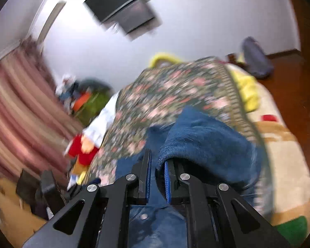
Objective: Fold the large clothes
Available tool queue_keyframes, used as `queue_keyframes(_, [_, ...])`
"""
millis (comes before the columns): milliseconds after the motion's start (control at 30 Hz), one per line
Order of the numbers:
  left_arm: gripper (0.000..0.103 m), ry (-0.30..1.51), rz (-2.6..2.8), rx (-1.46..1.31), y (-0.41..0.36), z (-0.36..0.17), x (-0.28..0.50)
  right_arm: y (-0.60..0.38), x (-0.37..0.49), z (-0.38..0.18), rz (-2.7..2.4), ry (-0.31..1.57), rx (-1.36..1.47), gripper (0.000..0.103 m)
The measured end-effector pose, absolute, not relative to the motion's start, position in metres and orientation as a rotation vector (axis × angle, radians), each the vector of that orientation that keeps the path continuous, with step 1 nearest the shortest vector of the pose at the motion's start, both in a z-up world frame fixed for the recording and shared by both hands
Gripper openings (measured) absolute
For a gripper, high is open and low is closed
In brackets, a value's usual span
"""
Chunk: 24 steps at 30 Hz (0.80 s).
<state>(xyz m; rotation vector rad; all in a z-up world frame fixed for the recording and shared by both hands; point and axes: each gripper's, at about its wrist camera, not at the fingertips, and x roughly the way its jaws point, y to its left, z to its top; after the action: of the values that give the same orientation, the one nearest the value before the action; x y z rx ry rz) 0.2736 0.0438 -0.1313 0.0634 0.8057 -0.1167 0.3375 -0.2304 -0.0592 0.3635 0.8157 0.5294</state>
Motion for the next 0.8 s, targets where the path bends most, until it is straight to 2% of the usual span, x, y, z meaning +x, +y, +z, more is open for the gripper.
queue_keyframes(233, [0.088, 0.85, -0.069, 0.014, 0.083, -0.146, 0.248, -0.157, 0.342, -0.13, 0.525, 1.033, 0.265, 0.01])
queue_keyframes(367, [0.087, 0.882, -0.057, 0.013, 0.089, -0.158, 0.244, -0.154, 0.359, -0.189, 0.463, 1.292, 0.264, 0.01])
queue_keyframes(467, [0.087, 0.889, -0.06, 0.008, 0.088, -0.161, 0.245, -0.162, 0.36, -0.22, 0.472, 1.408, 0.271, 0.01])
queue_keyframes(600, [0.087, 0.883, -0.078, 0.016, 0.076, -0.157, 0.251, -0.173, 0.349, -0.214, 0.506, 1.368, 0.221, 0.01])
queue_keyframes(800, [0.088, 0.846, -0.14, 0.069, 0.039, -0.138, 0.265, -0.188, 0.319, -0.153, 0.509, 1.17, 0.046, 0.01])
